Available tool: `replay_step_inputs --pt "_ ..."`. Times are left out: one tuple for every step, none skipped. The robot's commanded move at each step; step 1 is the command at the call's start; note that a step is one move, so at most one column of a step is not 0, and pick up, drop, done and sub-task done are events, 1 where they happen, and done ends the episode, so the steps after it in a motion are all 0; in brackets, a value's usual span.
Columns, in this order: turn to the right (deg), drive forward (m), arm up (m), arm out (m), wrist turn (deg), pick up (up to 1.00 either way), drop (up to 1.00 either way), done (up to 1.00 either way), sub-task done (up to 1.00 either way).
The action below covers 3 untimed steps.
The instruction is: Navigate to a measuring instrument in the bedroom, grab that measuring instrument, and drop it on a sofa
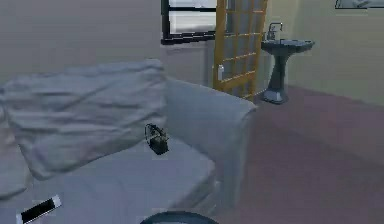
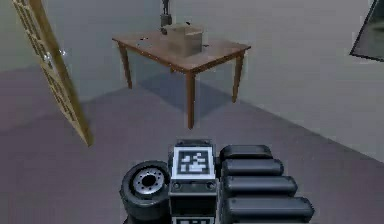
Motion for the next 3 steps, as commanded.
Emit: replay_step_inputs --pt "-45.0 0.0 0.0 0.0 0.0 0.0 0.0 0.0 0.0" --pt "-45.0 0.0 0.0 0.0 0.0 0.0 0.0 0.0 0.0" --pt "-42.0 0.0 0.0 0.0 0.0 0.0 0.0 0.0 0.0"
